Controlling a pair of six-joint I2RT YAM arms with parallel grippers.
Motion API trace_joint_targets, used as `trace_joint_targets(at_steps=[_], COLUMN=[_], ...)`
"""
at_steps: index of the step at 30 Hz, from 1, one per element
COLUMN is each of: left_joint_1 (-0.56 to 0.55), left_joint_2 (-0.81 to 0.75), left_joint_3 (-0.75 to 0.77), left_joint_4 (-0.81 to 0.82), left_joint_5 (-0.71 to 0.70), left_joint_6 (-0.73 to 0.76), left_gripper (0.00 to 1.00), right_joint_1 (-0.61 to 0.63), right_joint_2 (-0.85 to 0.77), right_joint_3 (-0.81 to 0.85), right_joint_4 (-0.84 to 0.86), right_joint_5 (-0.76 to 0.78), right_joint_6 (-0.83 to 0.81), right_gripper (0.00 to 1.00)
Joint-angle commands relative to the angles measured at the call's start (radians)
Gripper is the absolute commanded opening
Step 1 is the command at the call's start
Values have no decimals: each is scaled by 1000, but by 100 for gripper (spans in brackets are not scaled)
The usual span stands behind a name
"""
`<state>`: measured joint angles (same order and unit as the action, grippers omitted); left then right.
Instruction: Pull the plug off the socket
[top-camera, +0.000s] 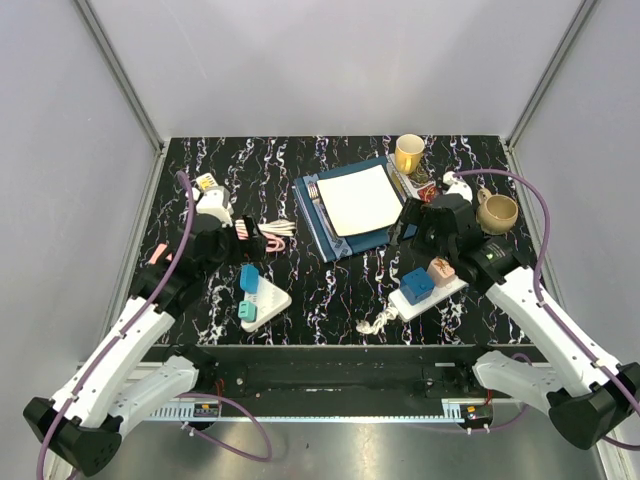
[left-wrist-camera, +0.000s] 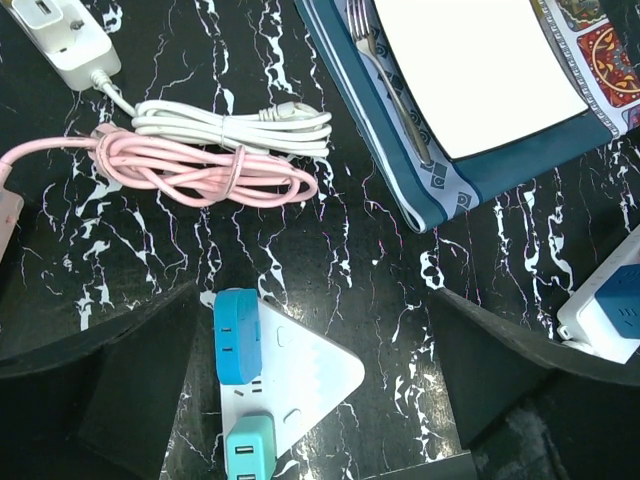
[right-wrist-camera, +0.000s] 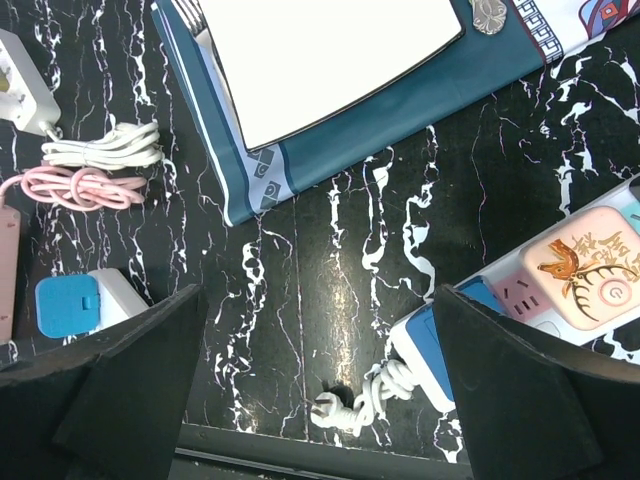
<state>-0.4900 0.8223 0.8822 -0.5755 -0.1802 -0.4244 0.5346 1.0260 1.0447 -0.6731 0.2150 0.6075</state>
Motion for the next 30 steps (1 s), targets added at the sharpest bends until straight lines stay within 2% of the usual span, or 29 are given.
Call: trace_joint_targets(at_steps=[1,6,8,10,12,13,14,15,19,22,25,30], left_joint_1=[-1,1,22,80,141,206,235,263,358,364,364,364], left_joint_2=[20,70,107,124,143,144,146,147,161,152,135,136], left_joint_3=[18,53,70,75,57,46,35,21,-22,-34,-45,-52], left_joint_4=[-12,-101,-160,-190,-198,-193,-187,-181,-162,-172,-179,-176], left_joint_5=[19,-30,-25,39,161,204,244,316,455,461,409,403], left_joint_6=[-43,-97,-111,-106,-93,-88,-80,-76,-50,-31,-22,-27], left_gripper=[99,99,99,95,92,91,92,91,88,86,85,85], right_joint_1=[-4,-2,-2,-2,-1,10,22,45,155,218,268,343], right_joint_2=[-29,-29,-21,8,49,104,135,166,365,468,548,666], right_joint_3=[11,3,-26,-66,-81,-84,-80,-69,29,48,40,29], right_joint_4=[43,82,128,248,366,401,424,444,441,483,552,711], right_joint_5=[-12,-104,-250,-429,-524,-587,-597,-594,-566,-604,-626,-690], right_joint_6=[37,35,29,59,112,153,167,178,186,215,253,305], right_gripper=[100,100,100,95,90,87,83,81,76,74,71,70])
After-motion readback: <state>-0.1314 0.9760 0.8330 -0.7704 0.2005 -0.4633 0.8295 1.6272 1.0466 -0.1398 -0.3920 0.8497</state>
